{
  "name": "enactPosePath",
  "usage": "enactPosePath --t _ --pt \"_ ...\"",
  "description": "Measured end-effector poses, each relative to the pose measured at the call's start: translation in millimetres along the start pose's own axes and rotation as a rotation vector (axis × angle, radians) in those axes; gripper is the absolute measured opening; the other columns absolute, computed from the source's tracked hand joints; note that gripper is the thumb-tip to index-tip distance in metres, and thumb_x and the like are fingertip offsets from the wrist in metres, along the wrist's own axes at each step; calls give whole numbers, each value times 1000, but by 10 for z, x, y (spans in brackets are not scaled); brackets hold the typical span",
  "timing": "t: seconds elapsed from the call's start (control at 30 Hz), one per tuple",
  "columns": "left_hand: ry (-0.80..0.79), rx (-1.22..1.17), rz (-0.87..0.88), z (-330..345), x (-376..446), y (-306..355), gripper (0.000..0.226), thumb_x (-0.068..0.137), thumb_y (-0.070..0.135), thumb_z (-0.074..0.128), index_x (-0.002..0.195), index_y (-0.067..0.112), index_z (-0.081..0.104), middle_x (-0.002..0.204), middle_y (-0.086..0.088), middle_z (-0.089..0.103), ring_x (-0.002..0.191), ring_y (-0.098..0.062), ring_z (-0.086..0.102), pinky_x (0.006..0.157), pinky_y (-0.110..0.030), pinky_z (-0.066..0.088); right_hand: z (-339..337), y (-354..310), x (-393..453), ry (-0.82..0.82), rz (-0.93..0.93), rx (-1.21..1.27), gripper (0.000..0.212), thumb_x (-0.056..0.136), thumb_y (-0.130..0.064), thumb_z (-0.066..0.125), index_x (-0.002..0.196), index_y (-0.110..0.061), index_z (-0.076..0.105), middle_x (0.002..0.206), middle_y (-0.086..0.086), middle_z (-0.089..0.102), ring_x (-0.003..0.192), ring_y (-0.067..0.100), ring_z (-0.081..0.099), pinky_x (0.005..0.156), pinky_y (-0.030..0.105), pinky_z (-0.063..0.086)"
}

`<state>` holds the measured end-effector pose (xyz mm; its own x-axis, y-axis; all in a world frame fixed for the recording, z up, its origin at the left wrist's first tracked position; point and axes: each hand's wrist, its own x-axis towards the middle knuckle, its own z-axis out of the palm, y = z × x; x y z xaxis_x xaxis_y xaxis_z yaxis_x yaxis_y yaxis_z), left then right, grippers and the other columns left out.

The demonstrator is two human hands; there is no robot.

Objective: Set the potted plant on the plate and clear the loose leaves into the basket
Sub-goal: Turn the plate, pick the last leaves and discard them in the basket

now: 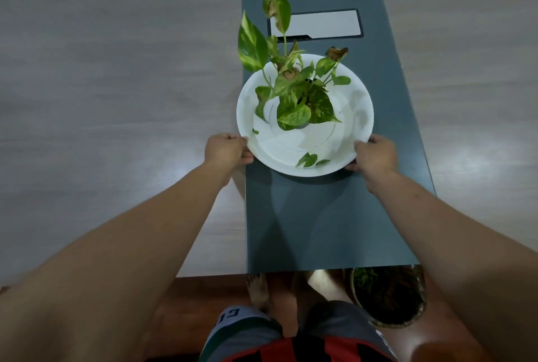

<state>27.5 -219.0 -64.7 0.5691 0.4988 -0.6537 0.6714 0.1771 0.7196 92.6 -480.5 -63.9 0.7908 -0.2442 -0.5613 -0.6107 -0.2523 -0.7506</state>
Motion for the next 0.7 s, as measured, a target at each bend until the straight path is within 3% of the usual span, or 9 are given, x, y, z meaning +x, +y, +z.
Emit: enactPosePath --t 0.13,0.2,0.27,0.33,0.4,0.47,0.57,0.7 --pt "-148 -7 -49 36 -181 -96 17 89 11 68 96 -3 63 81 -18 68 65 -26 69 63 -34 63 -81 -153 251 80 -53 -91 13 86 -13 55 84 -14 68 90 10 71 85 33 71 72 47 62" --pt "-192 32 -82 58 -256 -122 24 87 15 70 99 -5 64 81 -16 69 64 -25 70 61 -34 63 -119 -216 294 111 -80 -179 12 86 -14 56 77 -16 64 94 10 72 88 33 69 80 44 60" --pt "-214 152 -104 75 -297 -72 28 86 23 71 95 -3 68 77 -13 72 58 -23 69 56 -31 60 -139 -233 281 143 -145 -311 18 84 -13 55 96 -9 67 102 9 70 93 30 64 82 33 54" --pt "-166 328 -78 66 -297 37 32 86 32 66 84 1 72 69 -11 72 50 -21 64 51 -26 54 -124 -213 187 186 -338 -535 35 85 -12 55 118 -4 62 115 13 61 106 30 56 89 33 45" --pt "-10 515 86 75 -242 142 35 83 34 61 75 2 73 64 -10 71 46 -19 60 48 -22 47 -83 -158 37 172 -601 -764 42 86 -15 56 126 -6 57 122 16 53 115 34 47 99 37 40" --pt "148 745 340 105 -186 219 35 81 37 58 76 6 74 72 -7 72 58 -19 62 54 -22 44 6 -120 -74 99 -737 -927 40 86 -21 57 123 -6 59 118 15 55 113 35 47 96 41 40" --pt "172 1021 572 203 -103 280 31 82 42 61 94 18 76 100 -4 71 93 -27 64 78 -31 47 197 -130 -170 -24 -679 -1171 38 86 -33 55 110 -5 60 110 14 59 107 35 53 89 39 39" --pt "146 1527 745 367 -30 271 35 82 46 62 102 19 72 104 -6 64 105 -32 52 86 -39 38 357 -104 -173 -71 -615 -1376 42 85 -37 55 116 -8 54 112 12 57 106 34 54 92 39 38"
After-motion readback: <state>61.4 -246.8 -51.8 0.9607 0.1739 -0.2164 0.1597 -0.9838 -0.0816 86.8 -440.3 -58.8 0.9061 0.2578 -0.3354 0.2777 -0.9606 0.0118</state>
